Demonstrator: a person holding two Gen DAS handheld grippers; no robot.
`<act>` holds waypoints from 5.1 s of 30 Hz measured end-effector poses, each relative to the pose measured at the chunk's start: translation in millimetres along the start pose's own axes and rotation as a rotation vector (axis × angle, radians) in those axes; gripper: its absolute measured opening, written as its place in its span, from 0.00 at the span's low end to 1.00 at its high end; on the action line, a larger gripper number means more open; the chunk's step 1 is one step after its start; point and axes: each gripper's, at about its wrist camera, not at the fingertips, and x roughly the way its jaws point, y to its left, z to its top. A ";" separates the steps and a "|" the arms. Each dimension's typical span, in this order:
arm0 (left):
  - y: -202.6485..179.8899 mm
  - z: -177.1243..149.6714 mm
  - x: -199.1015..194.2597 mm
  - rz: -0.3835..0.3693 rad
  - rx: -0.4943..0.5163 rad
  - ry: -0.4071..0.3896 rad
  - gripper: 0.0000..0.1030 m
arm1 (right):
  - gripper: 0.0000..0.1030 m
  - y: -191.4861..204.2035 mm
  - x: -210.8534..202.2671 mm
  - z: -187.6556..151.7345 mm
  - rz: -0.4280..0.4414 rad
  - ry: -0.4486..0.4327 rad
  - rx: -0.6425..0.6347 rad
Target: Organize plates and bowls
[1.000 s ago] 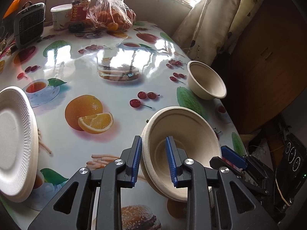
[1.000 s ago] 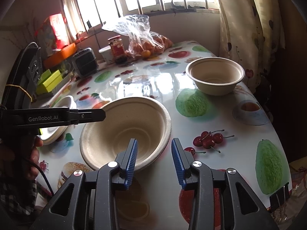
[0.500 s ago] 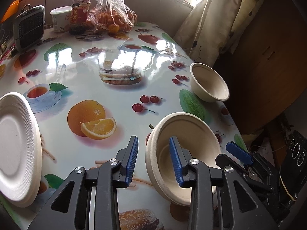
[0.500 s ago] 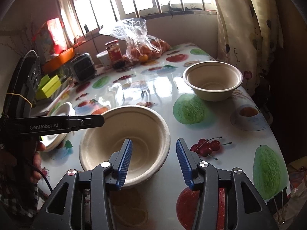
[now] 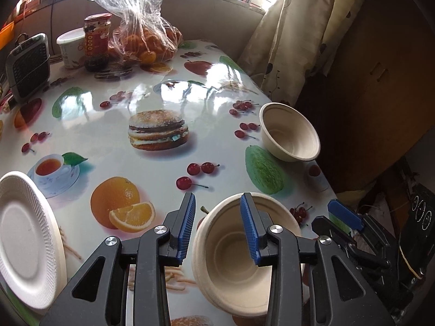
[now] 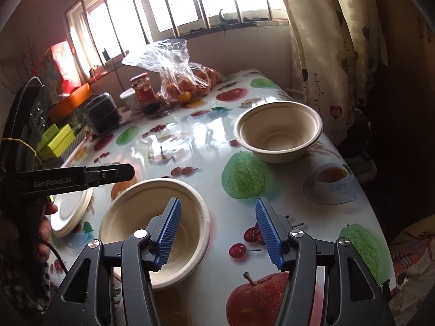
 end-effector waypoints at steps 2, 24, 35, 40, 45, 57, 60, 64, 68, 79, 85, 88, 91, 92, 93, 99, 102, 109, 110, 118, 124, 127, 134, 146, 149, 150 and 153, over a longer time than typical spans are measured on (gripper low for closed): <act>-5.3 8.0 1.3 -0.005 0.013 -0.004 0.35 | 0.56 -6.2 0.0 5.2 -0.012 -0.007 0.010; -48.1 83.2 53.5 -0.071 0.127 0.035 0.35 | 0.58 -83.4 15.9 61.3 -0.158 -0.050 0.060; -57.6 107.9 89.0 -0.086 0.152 0.078 0.35 | 0.58 -104.7 44.0 76.7 -0.156 -0.020 0.072; -57.0 110.2 108.6 -0.083 0.146 0.119 0.35 | 0.56 -111.5 58.2 79.5 -0.145 0.001 0.085; -55.9 111.8 120.1 -0.085 0.144 0.140 0.35 | 0.44 -115.5 68.7 78.6 -0.141 0.017 0.100; -60.4 109.6 136.6 -0.098 0.159 0.180 0.28 | 0.29 -119.2 80.0 80.0 -0.134 0.030 0.115; -62.4 108.7 138.9 -0.101 0.163 0.185 0.22 | 0.28 -119.7 82.2 79.9 -0.135 0.032 0.119; -64.7 107.8 141.4 -0.108 0.168 0.190 0.18 | 0.25 -119.6 83.2 79.8 -0.132 0.033 0.121; -64.5 107.4 142.0 -0.112 0.164 0.192 0.18 | 0.23 -119.6 83.6 79.3 -0.133 0.033 0.121; -67.3 107.3 143.9 -0.119 0.164 0.193 0.17 | 0.22 -119.6 83.3 78.1 -0.137 0.032 0.122; -68.4 107.5 144.3 -0.118 0.167 0.191 0.17 | 0.22 -120.0 83.3 78.3 -0.138 0.031 0.122; -69.0 107.0 142.0 -0.116 0.171 0.186 0.17 | 0.22 -120.1 83.4 78.2 -0.136 0.031 0.121; -68.8 107.0 140.0 -0.115 0.170 0.181 0.17 | 0.22 -119.8 83.1 78.2 -0.135 0.030 0.121; -68.9 106.9 139.6 -0.114 0.170 0.181 0.17 | 0.22 -119.7 82.9 77.9 -0.135 0.029 0.120; -68.8 106.8 139.2 -0.114 0.170 0.179 0.17 | 0.22 -119.4 82.7 78.1 -0.135 0.028 0.119; -69.2 105.2 135.9 -0.115 0.173 0.176 0.17 | 0.22 -117.2 78.8 78.3 -0.137 0.024 0.116; -69.1 104.7 134.5 -0.117 0.172 0.174 0.17 | 0.22 -115.7 75.9 78.7 -0.136 0.019 0.114; -68.0 103.8 127.6 -0.113 0.175 0.158 0.17 | 0.22 -110.1 70.2 76.3 -0.129 0.013 0.109; -67.9 103.5 126.1 -0.112 0.176 0.156 0.17 | 0.22 -109.3 69.3 75.9 -0.128 0.012 0.109; -67.8 100.3 112.3 -0.104 0.186 0.130 0.17 | 0.22 -100.5 59.9 75.2 -0.115 -0.004 0.099; -67.1 96.6 98.8 -0.105 0.182 0.107 0.17 | 0.22 -91.4 50.8 73.8 -0.111 -0.017 0.086; -66.4 93.3 91.9 -0.096 0.186 0.094 0.17 | 0.22 -86.9 45.9 72.1 -0.106 -0.023 0.079; -60.0 85.6 74.8 -0.096 0.178 0.069 0.17 | 0.22 -72.0 34.1 69.2 -0.095 -0.039 0.060; -52.5 69.4 41.4 -0.072 0.178 0.024 0.17 | 0.22 -42.9 12.0 60.7 -0.067 -0.072 0.028; -49.6 64.7 33.7 -0.072 0.176 0.016 0.17 | 0.22 -37.1 6.7 57.0 -0.061 -0.078 0.024; -48.7 63.3 31.5 -0.073 0.175 0.014 0.17 | 0.22 -35.1 4.6 55.3 -0.059 -0.079 0.023; -47.1 58.7 24.5 -0.069 0.173 0.003 0.17 | 0.22 -29.5 0.0 51.6 -0.054 -0.082 0.016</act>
